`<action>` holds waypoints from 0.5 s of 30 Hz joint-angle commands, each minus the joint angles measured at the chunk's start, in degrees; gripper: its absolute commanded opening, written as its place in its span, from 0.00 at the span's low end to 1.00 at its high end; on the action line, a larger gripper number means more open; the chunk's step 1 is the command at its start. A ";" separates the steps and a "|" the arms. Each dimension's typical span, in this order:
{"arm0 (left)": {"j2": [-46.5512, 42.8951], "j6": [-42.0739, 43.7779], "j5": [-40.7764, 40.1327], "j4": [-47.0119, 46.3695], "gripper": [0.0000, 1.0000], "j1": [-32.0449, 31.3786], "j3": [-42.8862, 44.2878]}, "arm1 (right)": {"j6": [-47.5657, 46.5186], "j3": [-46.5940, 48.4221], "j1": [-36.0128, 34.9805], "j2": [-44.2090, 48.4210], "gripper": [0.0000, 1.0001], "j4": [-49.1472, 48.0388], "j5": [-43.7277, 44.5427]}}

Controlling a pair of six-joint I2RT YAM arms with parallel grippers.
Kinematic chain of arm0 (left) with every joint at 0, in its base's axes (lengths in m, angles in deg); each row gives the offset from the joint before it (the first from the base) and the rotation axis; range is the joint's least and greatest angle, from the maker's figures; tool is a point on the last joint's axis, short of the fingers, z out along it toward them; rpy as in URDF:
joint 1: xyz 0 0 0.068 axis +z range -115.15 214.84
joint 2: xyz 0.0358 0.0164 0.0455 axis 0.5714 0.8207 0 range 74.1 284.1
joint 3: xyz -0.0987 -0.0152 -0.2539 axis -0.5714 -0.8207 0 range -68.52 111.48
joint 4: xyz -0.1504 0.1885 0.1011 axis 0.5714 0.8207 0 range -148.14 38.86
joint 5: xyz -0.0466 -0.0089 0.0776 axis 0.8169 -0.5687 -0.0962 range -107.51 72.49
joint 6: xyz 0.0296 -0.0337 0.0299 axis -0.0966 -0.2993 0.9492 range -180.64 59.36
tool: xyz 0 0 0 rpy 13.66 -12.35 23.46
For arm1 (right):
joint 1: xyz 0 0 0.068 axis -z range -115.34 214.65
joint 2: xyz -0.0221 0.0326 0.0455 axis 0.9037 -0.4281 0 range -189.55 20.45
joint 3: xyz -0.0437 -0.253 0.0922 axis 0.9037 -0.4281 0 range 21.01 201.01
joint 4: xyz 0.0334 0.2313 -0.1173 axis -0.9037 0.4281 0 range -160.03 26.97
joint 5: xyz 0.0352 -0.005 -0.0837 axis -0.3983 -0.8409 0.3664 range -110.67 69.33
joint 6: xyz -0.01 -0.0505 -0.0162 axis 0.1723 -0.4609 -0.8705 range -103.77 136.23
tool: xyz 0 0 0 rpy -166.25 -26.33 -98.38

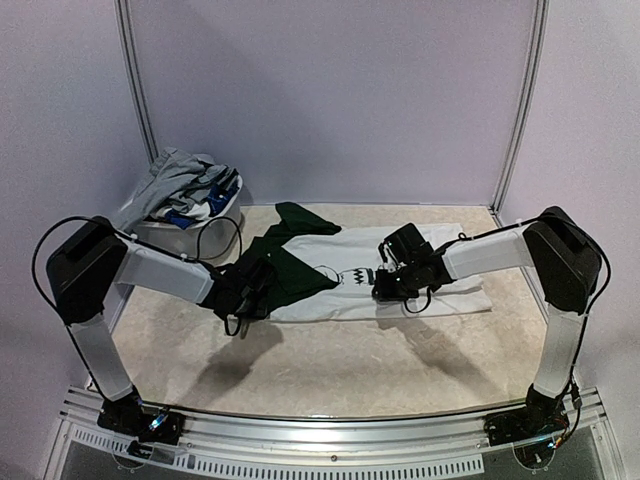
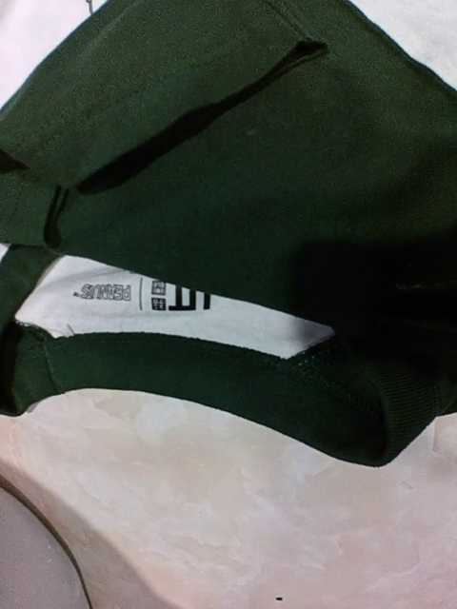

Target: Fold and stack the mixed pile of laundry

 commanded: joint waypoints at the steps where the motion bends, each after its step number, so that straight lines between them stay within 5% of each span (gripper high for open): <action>1: -0.09 -1.22 0.19 1.49 0.09 -0.84 -3.06 | -1.41 2.59 1.98 -1.50 0.22 1.40 3.37; 15: -1.68 -1.47 0.13 1.01 0.08 -1.07 -5.06 | -4.53 10.83 7.13 -7.11 0.21 4.39 3.73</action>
